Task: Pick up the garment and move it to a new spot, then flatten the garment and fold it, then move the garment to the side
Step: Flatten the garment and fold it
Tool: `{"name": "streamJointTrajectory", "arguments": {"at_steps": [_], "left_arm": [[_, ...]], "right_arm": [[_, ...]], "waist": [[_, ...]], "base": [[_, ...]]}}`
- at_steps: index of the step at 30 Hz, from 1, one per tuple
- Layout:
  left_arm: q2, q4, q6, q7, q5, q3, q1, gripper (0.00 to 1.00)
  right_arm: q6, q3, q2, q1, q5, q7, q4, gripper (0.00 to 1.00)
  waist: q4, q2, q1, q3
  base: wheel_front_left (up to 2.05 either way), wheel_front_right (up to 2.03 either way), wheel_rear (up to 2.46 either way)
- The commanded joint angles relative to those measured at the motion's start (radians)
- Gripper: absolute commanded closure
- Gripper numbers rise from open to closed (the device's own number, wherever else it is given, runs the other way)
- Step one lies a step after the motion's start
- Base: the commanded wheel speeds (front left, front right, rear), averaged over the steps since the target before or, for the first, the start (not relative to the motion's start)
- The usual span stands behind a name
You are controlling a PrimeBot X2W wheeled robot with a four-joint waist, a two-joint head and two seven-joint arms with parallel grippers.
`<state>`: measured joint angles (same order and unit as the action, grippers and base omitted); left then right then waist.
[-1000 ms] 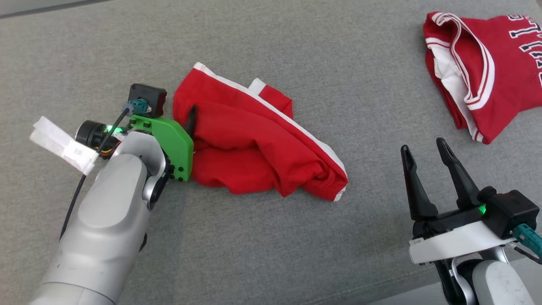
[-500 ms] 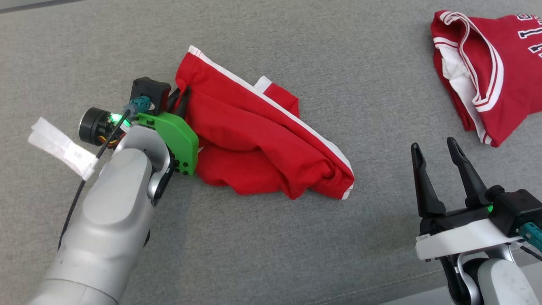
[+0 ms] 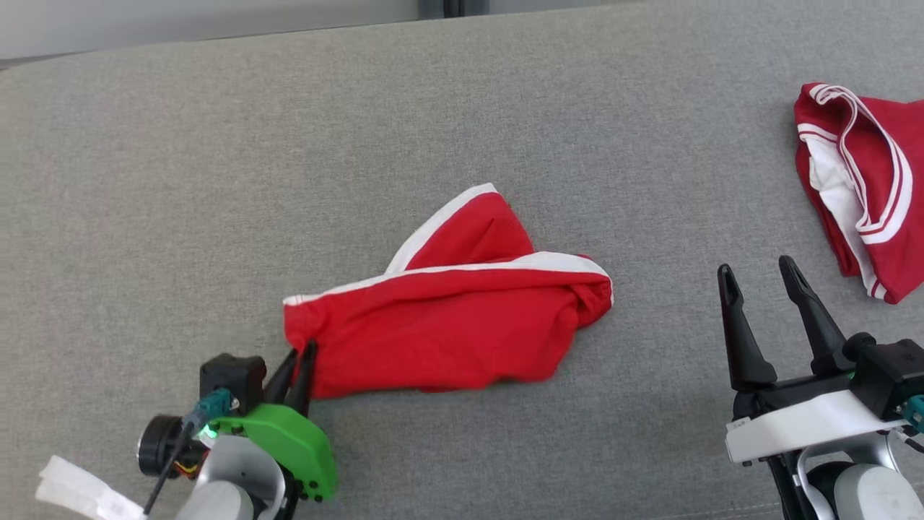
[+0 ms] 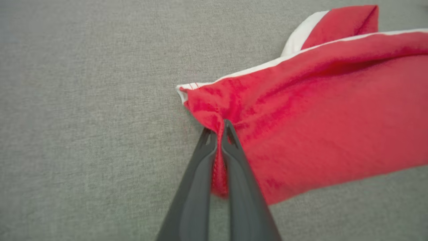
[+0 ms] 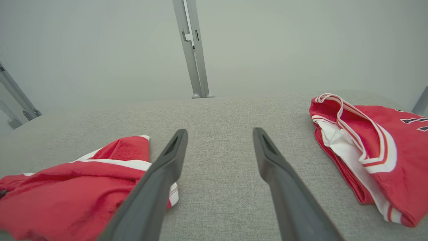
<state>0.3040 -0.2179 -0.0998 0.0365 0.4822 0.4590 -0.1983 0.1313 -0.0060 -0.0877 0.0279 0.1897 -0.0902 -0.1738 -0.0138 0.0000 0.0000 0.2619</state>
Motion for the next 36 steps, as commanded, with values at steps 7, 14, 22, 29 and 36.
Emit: {"name": "streamJointTrajectory", "arguments": {"at_steps": [7,14,22,29,36], "left_arm": [[-0.035,0.051,-0.039,-0.103,0.013,-0.017,0.081,0.00],[-0.030,0.071,-0.080,-0.270,-0.038,-0.080,0.063,0.00],[0.016,0.144,-0.119,-0.282,-0.068,-0.127,0.102,0.00],[0.047,0.201,-0.140,-0.260,-0.077,-0.133,0.134,0.00],[0.052,0.217,-0.146,-0.250,-0.076,-0.128,0.134,0.00]], "right_arm": [[-0.001,0.005,-0.014,0.031,-0.007,0.024,-0.029,0.00],[-0.001,-0.001,-0.022,0.043,-0.011,0.046,-0.065,0.00],[-0.001,0.005,-0.032,0.065,-0.014,0.066,-0.090,0.00],[-0.001,0.003,-0.027,0.079,-0.011,0.066,-0.095,0.00],[-0.001,-0.002,-0.022,0.076,-0.014,0.061,-0.091,0.00]], "waist": [[0.025,0.0000,0.0000,-0.064],[0.015,0.0000,0.0000,-0.096],[0.001,0.0000,0.0000,-0.131],[0.000,0.0000,0.0000,-0.135],[0.005,0.0000,0.0000,-0.126]], "base": [[0.00,0.00,0.00],[0.00,0.00,0.00],[0.00,0.00,0.00],[0.00,0.00,0.00],[0.00,0.00,0.00]]}}
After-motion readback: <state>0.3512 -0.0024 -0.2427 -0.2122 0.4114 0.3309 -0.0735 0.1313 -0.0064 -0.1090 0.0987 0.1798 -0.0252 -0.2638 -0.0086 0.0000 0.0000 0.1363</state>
